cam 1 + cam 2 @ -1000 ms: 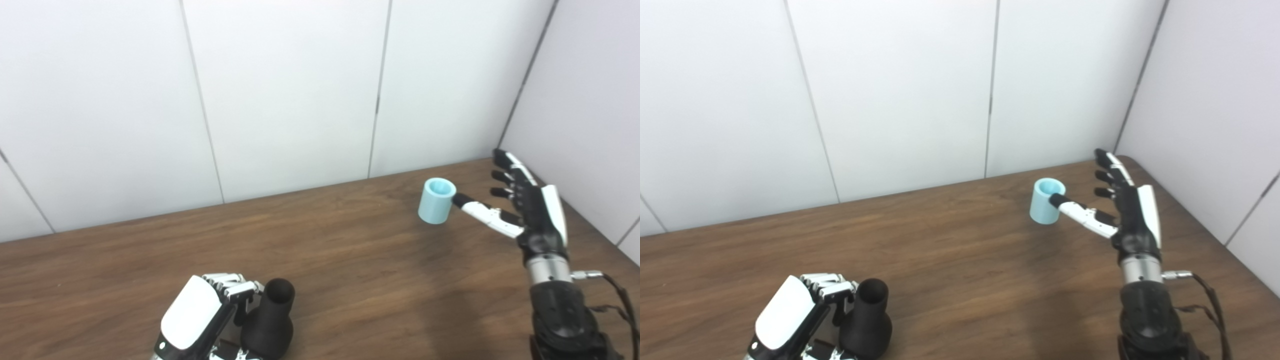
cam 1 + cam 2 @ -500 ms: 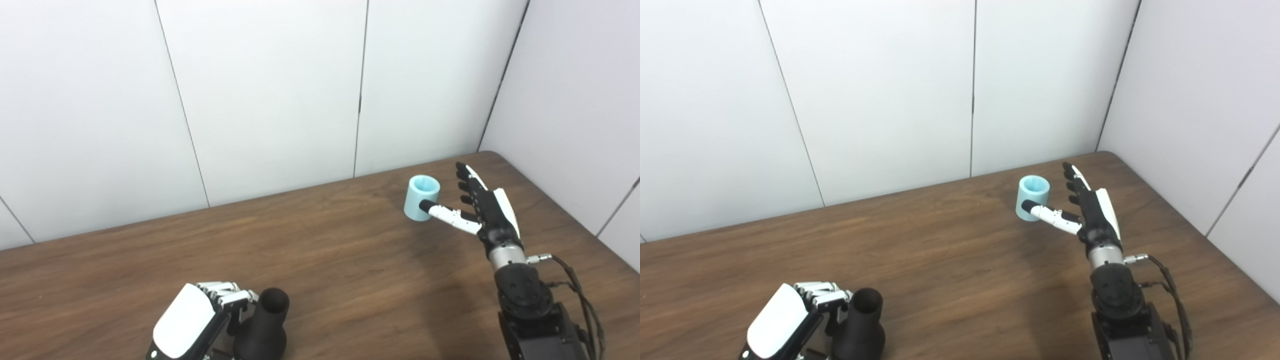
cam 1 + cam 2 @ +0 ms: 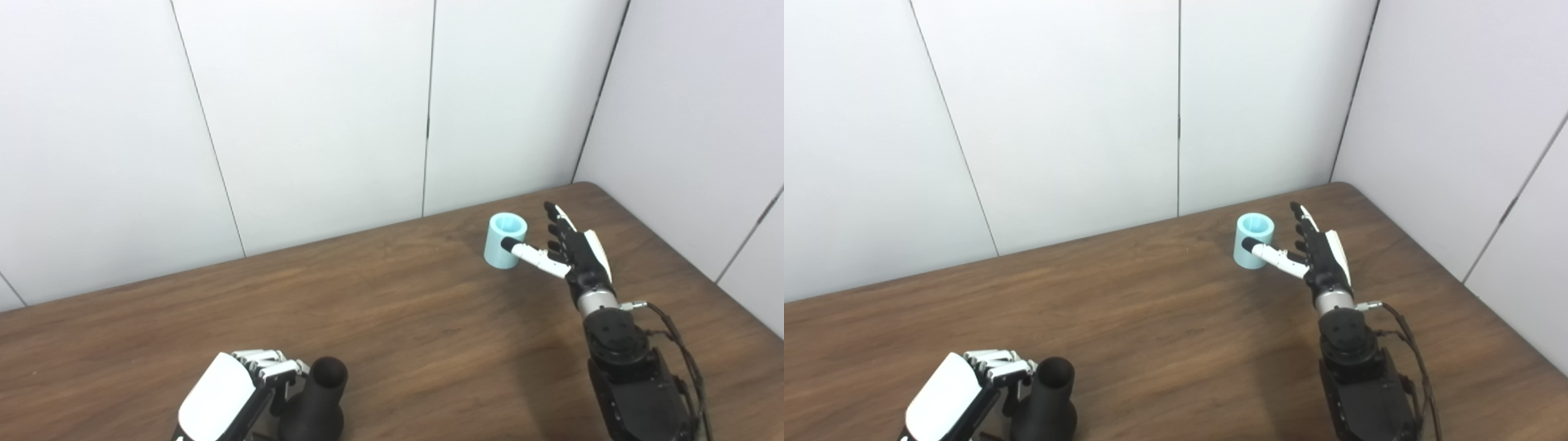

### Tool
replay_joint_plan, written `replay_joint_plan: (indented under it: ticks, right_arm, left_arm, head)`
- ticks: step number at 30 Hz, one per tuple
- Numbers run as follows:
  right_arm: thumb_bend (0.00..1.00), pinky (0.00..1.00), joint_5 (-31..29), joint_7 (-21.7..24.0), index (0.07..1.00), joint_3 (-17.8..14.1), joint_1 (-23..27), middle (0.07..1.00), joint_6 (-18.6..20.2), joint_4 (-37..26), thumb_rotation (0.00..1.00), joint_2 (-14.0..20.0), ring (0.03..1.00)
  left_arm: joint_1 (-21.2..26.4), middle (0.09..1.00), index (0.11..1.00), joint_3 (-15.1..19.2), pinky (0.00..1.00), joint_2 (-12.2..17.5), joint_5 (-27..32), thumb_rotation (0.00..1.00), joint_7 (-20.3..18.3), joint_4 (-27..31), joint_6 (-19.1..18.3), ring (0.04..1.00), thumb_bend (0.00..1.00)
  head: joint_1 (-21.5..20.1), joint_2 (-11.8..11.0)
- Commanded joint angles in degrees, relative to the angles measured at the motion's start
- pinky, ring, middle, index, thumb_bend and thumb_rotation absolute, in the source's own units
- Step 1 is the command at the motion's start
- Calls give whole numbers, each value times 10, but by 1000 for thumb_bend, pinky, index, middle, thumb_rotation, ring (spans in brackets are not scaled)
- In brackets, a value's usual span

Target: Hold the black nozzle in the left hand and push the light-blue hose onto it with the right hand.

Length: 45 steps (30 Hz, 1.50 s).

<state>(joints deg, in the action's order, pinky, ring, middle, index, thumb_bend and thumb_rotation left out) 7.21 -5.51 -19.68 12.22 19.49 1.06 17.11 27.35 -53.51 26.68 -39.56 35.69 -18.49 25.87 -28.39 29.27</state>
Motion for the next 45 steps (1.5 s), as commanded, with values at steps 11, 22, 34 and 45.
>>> replay_joint_plan:
  ticks: [11,22,34,45]
  right_arm:
    - [940,999,-37,-23,974,-10,66,1000,-50,32,397,15,1000]
    - [997,943,-19,-17,955,30,82,948,-52,60,375,23,960]
    - [1000,906,1,-22,924,63,99,916,-70,87,374,19,930]
    - [940,887,-5,-41,885,58,114,896,-96,132,274,13,914]
  left_arm:
    - [-118,483,495,-67,367,-17,25,0,16,-98,11,499,521]
    - [-123,480,498,-64,360,-19,20,0,21,-95,11,492,521]
    - [-133,480,497,-55,358,-17,26,0,9,-76,10,491,521]
    - [-147,484,492,-44,365,-11,24,0,-5,-59,11,500,521]
  head:
    - [4,4]
    - [13,8]
    - [23,12]
    - [35,15]
